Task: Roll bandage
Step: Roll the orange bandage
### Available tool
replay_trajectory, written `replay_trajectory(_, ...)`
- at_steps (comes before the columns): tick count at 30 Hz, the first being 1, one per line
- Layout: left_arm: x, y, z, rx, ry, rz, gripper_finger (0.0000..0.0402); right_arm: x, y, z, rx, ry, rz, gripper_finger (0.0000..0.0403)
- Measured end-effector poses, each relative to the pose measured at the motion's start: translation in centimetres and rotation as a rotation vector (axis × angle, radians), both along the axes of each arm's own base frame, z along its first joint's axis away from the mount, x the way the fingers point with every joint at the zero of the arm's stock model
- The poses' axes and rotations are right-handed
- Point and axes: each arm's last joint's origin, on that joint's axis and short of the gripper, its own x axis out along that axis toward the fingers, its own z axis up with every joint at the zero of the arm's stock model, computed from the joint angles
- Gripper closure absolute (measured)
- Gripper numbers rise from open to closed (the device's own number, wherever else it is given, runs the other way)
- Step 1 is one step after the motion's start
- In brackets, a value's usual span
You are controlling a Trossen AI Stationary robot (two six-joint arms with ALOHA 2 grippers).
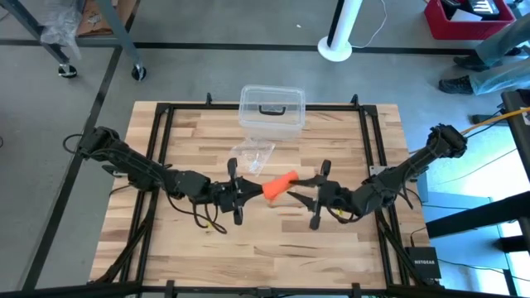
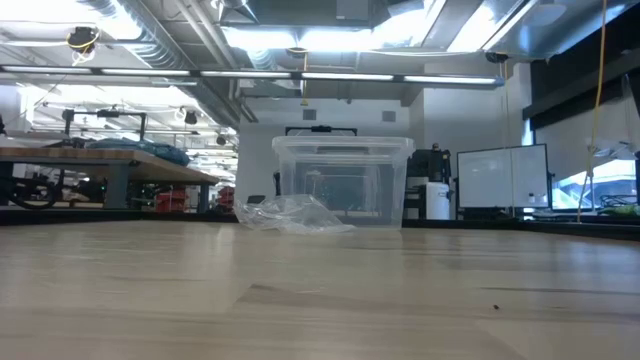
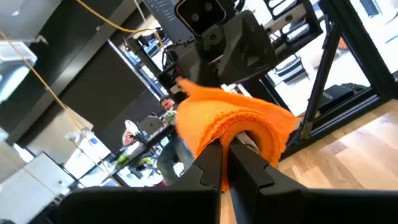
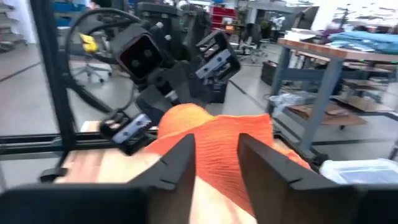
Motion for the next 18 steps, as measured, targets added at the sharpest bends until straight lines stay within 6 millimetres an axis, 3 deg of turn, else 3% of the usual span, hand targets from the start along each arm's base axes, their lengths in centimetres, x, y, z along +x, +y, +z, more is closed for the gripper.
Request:
replay_trajectory(7, 0.4, 1.0, 0.0, -0.163, -0.021, -0.052, 0.0398, 0.5, -1.1, -0.1, -0.125, 0.045, -0.045, 0.0223)
replay_trajectory(18, 1.1, 3.1, -0.4, -0.365, -0.011, -0.012, 0.0398, 1.2, -2.7, -1.1, -0.229, 0.148, -0.181, 0.0234)
